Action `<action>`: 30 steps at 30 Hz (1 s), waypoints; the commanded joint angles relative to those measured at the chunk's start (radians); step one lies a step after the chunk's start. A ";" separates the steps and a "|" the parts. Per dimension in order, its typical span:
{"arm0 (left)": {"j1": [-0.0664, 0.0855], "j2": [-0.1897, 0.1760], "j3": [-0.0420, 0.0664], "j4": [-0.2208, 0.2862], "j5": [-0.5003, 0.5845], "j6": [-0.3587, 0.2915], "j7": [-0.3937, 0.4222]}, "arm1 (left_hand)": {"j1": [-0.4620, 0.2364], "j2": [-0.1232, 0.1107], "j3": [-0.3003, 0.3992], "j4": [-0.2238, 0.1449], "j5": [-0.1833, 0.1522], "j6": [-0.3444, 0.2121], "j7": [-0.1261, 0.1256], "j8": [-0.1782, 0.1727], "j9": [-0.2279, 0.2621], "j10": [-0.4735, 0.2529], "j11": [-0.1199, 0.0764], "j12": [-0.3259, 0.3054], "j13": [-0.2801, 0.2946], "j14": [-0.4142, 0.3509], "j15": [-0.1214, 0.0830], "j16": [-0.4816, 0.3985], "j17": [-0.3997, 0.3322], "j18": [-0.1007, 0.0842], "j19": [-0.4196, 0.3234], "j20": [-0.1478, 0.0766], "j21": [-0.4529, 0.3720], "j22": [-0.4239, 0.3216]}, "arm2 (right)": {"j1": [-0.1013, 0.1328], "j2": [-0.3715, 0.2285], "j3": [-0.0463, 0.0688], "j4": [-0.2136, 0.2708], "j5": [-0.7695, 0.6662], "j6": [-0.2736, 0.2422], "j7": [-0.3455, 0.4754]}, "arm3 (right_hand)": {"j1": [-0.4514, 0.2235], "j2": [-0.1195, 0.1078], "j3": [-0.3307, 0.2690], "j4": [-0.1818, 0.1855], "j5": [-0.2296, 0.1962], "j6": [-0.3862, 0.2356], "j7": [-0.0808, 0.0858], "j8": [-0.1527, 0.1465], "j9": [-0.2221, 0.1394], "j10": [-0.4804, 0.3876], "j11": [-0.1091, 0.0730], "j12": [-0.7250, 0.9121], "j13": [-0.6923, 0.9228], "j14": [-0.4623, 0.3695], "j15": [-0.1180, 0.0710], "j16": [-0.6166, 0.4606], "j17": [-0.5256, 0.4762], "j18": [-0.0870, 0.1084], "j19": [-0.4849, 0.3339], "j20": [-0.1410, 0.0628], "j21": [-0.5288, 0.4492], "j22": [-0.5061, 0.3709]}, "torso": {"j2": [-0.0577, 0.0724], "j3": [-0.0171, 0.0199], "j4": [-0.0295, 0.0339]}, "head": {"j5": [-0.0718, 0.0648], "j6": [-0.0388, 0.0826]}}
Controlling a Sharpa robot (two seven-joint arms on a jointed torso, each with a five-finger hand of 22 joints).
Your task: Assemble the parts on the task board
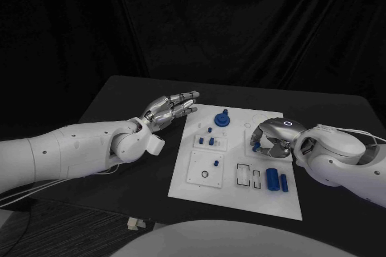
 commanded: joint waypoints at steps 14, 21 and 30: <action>-0.005 0.004 0.001 0.000 0.001 0.024 0.004 | 0.011 0.005 0.003 -0.006 0.006 0.039 0.013 0.017 0.005 0.000 0.010 0.005 0.001 -0.005 0.001 0.002 0.000 -0.015 -0.003 0.000 -0.003 0.000 | 0.000 -0.029 0.001 0.047 -0.011 -0.049 0.002 | -0.038 -0.024 0.088 -0.047 -0.024 0.032 0.007 0.022 0.036 0.054 -0.006 0.010 0.008 0.028 0.008 0.004 -0.003 -0.013 -0.002 0.008 0.009 0.157 | -0.001 -0.0001 -0.0006 | 0.008 0.000; -0.006 0.004 0.001 0.000 0.001 0.026 0.002 | 0.012 0.006 0.004 -0.007 0.007 0.045 0.013 0.018 0.006 0.000 0.011 0.005 0.001 -0.005 0.002 0.002 0.000 -0.015 -0.002 0.000 -0.003 0.000 | 0.028 -0.049 0.001 0.085 -0.023 -0.061 -0.002 | -0.040 -0.022 0.093 -0.052 -0.029 0.038 0.007 0.024 0.040 0.059 -0.007 0.012 0.009 0.028 0.007 0.004 -0.003 -0.013 -0.002 0.007 0.010 0.157 | -0.001 -0.0002 0.0002 | 0.012 0.000; -0.007 0.003 0.001 -0.001 0.001 0.026 0.001 | 0.013 0.007 0.004 -0.007 0.008 0.047 0.014 0.019 0.006 0.000 0.011 0.005 0.001 -0.004 0.002 0.002 0.000 -0.015 -0.003 0.000 -0.003 0.000 | 0.100 -0.076 0.001 0.159 -0.031 -0.042 -0.010 | -0.054 -0.014 0.094 -0.056 -0.052 0.050 0.003 0.031 0.050 0.070 -0.011 0.016 0.012 0.025 0.005 -0.002 -0.014 -0.013 -0.004 0.006 0.011 0.156 | -0.001 -0.0003 0.0007 | 0.020 0.000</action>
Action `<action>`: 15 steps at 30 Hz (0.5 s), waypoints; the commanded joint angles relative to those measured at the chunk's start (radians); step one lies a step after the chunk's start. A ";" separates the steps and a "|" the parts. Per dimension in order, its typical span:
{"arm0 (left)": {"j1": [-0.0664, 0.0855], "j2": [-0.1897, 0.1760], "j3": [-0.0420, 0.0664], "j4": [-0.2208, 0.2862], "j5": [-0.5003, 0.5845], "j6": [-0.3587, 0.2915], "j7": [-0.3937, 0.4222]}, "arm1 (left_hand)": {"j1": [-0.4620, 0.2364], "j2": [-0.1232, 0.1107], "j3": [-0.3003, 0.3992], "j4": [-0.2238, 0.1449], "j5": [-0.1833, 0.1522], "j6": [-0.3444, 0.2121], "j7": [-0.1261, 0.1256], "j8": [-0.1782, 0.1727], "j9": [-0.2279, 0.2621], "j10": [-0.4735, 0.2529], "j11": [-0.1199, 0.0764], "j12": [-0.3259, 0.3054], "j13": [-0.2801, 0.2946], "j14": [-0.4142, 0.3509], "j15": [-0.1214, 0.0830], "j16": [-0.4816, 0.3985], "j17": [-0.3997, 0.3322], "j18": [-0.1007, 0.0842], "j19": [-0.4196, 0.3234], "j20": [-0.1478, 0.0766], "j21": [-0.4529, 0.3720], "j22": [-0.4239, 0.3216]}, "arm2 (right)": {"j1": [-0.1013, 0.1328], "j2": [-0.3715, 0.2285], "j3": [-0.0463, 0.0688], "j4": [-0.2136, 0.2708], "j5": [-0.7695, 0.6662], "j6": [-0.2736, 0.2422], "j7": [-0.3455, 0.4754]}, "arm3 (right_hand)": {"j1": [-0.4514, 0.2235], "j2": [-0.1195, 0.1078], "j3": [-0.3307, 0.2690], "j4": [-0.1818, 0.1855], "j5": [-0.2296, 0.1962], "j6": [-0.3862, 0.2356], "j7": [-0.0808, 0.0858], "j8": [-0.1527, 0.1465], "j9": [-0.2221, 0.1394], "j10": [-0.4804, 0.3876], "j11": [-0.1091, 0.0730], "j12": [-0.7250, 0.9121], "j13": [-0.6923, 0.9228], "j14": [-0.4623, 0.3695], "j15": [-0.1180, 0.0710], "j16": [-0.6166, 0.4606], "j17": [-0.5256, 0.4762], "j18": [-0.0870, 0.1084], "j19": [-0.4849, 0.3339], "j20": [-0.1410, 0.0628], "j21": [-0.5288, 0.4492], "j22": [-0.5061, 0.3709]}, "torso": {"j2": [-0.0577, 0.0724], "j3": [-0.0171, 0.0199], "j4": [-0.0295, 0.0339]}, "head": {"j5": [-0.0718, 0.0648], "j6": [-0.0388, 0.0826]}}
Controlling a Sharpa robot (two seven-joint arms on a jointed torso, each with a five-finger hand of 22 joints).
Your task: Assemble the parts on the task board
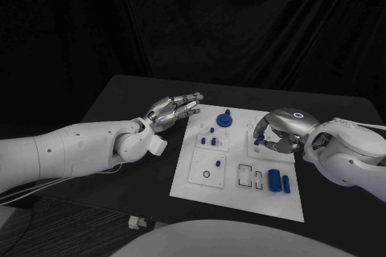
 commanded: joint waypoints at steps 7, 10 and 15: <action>-0.002 0.002 0.001 0.001 0.001 0.013 0.008 | 0.009 0.003 0.001 -0.004 0.004 0.006 -0.001 0.004 0.001 0.001 0.005 0.005 0.002 -0.004 0.002 0.002 0.000 -0.015 -0.003 0.000 -0.003 0.000 | 0.049 -0.006 0.001 0.075 -0.018 0.002 0.004 | -0.012 0.017 0.000 -0.011 -0.016 0.050 -0.014 0.026 0.022 0.060 -0.030 0.015 0.009 0.029 -0.011 -0.007 -0.009 -0.016 0.006 -0.006 0.024 0.161 | 0.000 0.0003 0.0002 | 0.009 0.000; -0.002 0.002 0.001 0.002 0.001 0.013 0.008 | 0.009 0.003 0.001 -0.004 0.005 0.007 -0.001 0.005 0.001 0.001 0.005 0.006 0.002 -0.004 0.002 0.002 0.000 -0.016 -0.002 0.000 -0.003 0.000 | 0.055 0.003 0.001 0.096 -0.018 0.007 0.013 | -0.017 0.020 -0.004 -0.015 -0.016 0.064 -0.020 0.033 0.031 0.076 -0.037 0.015 0.010 0.030 -0.017 -0.009 -0.011 -0.018 0.011 -0.012 0.033 0.164 | 0.001 0.0005 0.0008 | 0.011 0.000; -0.002 0.001 0.001 0.002 0.001 0.013 0.007 | 0.010 0.003 0.002 -0.004 0.005 0.007 -0.001 0.005 0.001 0.001 0.005 0.006 0.002 -0.004 0.002 0.002 0.000 -0.016 -0.002 0.000 -0.003 0.000 | 0.058 0.026 0.001 0.115 -0.018 0.027 0.022 | -0.024 0.022 -0.010 -0.016 -0.015 0.072 -0.023 0.036 0.036 0.087 -0.041 0.014 0.011 0.030 -0.021 -0.012 -0.015 -0.019 0.012 -0.015 0.037 0.165 | -0.001 -0.0004 0.0003 | 0.018 0.000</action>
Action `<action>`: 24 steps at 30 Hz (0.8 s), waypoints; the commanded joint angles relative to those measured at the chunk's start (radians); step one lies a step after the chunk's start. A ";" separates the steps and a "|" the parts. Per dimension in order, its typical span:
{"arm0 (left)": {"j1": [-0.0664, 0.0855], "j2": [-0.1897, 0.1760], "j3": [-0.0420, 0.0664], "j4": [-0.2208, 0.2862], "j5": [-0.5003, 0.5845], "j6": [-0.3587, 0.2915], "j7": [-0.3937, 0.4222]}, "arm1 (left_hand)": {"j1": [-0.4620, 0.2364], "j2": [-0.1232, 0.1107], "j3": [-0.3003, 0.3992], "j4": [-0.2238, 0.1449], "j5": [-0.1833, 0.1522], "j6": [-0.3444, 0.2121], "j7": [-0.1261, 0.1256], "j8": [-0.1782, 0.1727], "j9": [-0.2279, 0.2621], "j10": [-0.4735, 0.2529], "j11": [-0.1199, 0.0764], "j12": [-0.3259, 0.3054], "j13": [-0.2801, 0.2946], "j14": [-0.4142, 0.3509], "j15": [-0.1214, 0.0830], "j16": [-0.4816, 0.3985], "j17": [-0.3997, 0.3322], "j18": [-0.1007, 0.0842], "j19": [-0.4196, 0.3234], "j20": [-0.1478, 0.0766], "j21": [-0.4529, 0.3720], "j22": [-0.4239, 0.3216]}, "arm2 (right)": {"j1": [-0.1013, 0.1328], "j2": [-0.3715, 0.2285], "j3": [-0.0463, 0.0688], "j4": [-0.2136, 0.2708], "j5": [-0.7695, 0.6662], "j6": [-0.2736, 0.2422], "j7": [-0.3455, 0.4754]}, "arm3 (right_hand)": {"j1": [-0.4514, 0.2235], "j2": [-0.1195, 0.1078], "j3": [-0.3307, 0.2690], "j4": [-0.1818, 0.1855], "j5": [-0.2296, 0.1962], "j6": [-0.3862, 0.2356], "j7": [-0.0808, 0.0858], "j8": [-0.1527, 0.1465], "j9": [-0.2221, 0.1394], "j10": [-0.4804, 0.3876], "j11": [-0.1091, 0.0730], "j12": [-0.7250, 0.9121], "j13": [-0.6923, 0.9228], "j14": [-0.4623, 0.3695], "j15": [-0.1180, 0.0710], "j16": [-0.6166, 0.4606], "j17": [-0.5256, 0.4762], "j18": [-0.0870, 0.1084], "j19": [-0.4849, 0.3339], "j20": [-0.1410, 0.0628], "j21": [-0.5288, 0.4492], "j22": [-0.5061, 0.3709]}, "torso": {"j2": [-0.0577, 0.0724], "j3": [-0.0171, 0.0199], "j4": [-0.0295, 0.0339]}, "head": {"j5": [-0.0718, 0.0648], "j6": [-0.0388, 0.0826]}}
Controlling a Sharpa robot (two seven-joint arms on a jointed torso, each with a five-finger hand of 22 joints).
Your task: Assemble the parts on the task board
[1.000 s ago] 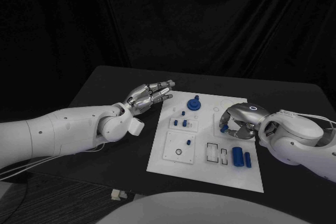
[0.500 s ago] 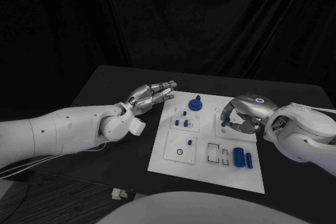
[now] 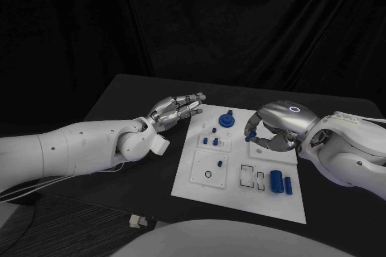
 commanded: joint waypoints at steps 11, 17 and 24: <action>-0.002 0.005 0.001 0.002 0.001 0.017 0.009 | 0.012 0.004 0.003 -0.006 0.008 0.006 -0.001 0.006 0.001 0.001 0.006 0.005 0.002 -0.003 0.004 0.003 0.001 -0.016 -0.002 0.000 -0.003 -0.001 | -0.029 0.115 0.000 -0.005 -0.022 0.056 0.045 | 0.000 0.014 -0.011 -0.010 0.009 0.003 -0.002 -0.001 0.006 0.064 -0.056 -0.003 0.004 0.026 -0.011 -0.011 -0.006 -0.019 0.001 -0.007 0.001 0.164 | 0.001 0.0005 0.0003 | 0.006 0.000; -0.002 -0.003 0.001 0.004 0.001 0.016 0.010 | 0.013 0.004 0.003 -0.006 0.008 0.008 -0.001 0.006 0.001 0.001 0.006 0.006 0.002 -0.003 0.005 0.003 0.001 -0.016 -0.002 0.000 -0.002 0.001 | -0.071 0.174 0.000 -0.041 -0.075 0.083 0.067 | -0.001 0.016 -0.015 -0.012 0.011 -0.004 0.000 -0.006 0.006 0.061 -0.054 -0.008 0.004 0.025 -0.009 -0.013 -0.010 -0.018 -0.001 -0.007 -0.004 0.163 | 0.001 0.0001 -0.0009 | 0.017 0.000; -0.002 -0.009 0.001 0.006 0.001 0.014 0.011 | 0.013 0.004 0.003 -0.006 0.008 0.009 -0.001 0.006 0.001 0.001 0.006 0.006 0.002 -0.003 0.005 0.003 0.001 -0.016 -0.001 0.000 -0.002 0.001 | -0.130 0.235 0.000 -0.087 -0.124 0.101 0.090 | 0.002 0.020 -0.016 -0.015 0.015 -0.009 0.001 -0.010 0.006 0.060 -0.053 -0.011 0.004 0.024 -0.008 -0.015 -0.012 -0.018 -0.002 -0.007 -0.005 0.163 | 0.000 0.0000 0.0002 | 0.020 0.000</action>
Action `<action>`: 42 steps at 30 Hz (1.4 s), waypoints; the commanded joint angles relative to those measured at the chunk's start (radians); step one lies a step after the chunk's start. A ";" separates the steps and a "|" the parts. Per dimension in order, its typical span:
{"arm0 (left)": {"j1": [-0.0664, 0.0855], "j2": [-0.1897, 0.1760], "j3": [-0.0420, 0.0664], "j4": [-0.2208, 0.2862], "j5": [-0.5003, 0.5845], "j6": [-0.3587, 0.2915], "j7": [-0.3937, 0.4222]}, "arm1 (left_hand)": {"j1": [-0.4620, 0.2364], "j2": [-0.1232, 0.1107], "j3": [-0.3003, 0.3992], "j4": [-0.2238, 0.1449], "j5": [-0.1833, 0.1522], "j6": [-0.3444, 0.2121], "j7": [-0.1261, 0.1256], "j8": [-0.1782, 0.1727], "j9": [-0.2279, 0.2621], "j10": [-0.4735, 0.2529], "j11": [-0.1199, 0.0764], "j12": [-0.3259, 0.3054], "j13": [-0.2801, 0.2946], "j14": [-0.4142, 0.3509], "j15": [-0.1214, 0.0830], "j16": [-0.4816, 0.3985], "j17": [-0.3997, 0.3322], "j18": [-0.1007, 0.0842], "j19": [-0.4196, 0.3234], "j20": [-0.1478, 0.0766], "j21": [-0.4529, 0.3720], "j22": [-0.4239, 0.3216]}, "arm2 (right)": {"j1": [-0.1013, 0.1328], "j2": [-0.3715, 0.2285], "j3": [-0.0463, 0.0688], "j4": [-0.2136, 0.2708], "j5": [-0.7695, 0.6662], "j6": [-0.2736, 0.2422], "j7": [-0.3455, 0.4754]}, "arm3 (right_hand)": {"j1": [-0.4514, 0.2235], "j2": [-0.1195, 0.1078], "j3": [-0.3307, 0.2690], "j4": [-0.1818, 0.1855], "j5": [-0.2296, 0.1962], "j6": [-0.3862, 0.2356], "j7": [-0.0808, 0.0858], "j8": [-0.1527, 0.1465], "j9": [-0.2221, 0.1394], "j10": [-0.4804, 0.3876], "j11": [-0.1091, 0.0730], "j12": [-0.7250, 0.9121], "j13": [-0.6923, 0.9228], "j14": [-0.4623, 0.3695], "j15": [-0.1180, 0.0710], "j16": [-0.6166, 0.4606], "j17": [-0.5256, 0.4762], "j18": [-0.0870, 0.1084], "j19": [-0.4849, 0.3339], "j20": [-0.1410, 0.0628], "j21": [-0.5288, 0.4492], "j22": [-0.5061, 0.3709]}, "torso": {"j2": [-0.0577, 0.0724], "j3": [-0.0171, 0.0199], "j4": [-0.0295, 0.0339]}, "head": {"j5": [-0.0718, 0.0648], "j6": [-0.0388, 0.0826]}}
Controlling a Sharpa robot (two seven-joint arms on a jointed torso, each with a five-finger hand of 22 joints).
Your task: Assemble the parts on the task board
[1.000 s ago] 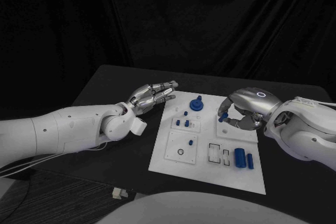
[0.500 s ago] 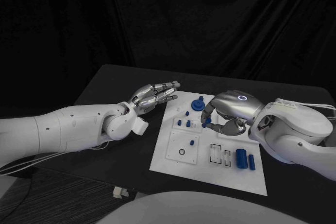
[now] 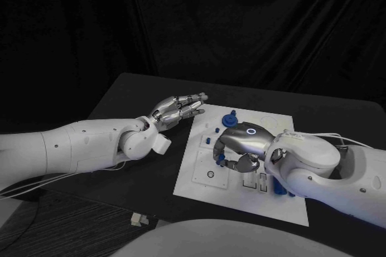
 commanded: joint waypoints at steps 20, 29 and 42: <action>-0.002 0.003 0.001 0.003 0.001 0.018 0.011 | 0.010 0.001 0.001 -0.004 0.004 0.010 0.000 0.007 0.002 0.001 0.007 0.005 0.001 -0.003 0.006 0.003 0.001 -0.017 -0.002 0.000 -0.002 -0.001 | -0.087 0.080 0.000 -0.068 -0.106 0.019 0.050 | 0.004 0.014 -0.009 -0.010 0.007 -0.018 0.004 -0.013 0.000 0.057 -0.050 -0.011 0.001 0.025 -0.004 -0.006 -0.004 -0.017 -0.006 -0.006 -0.012 0.161 | 0.001 0.0002 -0.0006 | 0.005 0.000; -0.003 0.003 0.001 0.003 0.001 0.020 0.011 | 0.011 0.000 0.001 -0.005 0.004 0.010 0.001 0.007 0.001 0.001 0.007 0.005 0.001 -0.003 0.006 0.003 0.001 -0.017 -0.002 0.000 -0.003 -0.001 | -0.089 0.085 0.000 -0.070 -0.134 0.015 0.048 | 0.006 0.015 -0.010 -0.014 0.010 -0.020 0.005 -0.015 0.000 0.056 -0.050 -0.013 0.001 0.024 -0.003 -0.007 -0.006 -0.017 -0.006 -0.005 -0.013 0.161 | 0.000 0.0003 0.0001 | 0.002 0.000; -0.004 0.004 0.001 0.001 0.001 0.024 0.009 | 0.011 0.000 0.001 -0.005 0.004 0.009 0.001 0.008 0.001 0.000 0.008 0.004 0.001 -0.004 0.007 0.003 0.000 -0.017 -0.002 0.000 -0.003 -0.003 | -0.089 0.082 0.000 -0.060 -0.206 0.016 0.043 | 0.009 0.014 -0.012 -0.018 0.010 -0.021 0.006 -0.017 0.000 0.057 -0.049 -0.013 0.002 0.024 -0.003 -0.008 -0.007 -0.017 -0.006 -0.005 -0.012 0.161 | 0.000 0.0002 -0.0005 | 0.003 0.000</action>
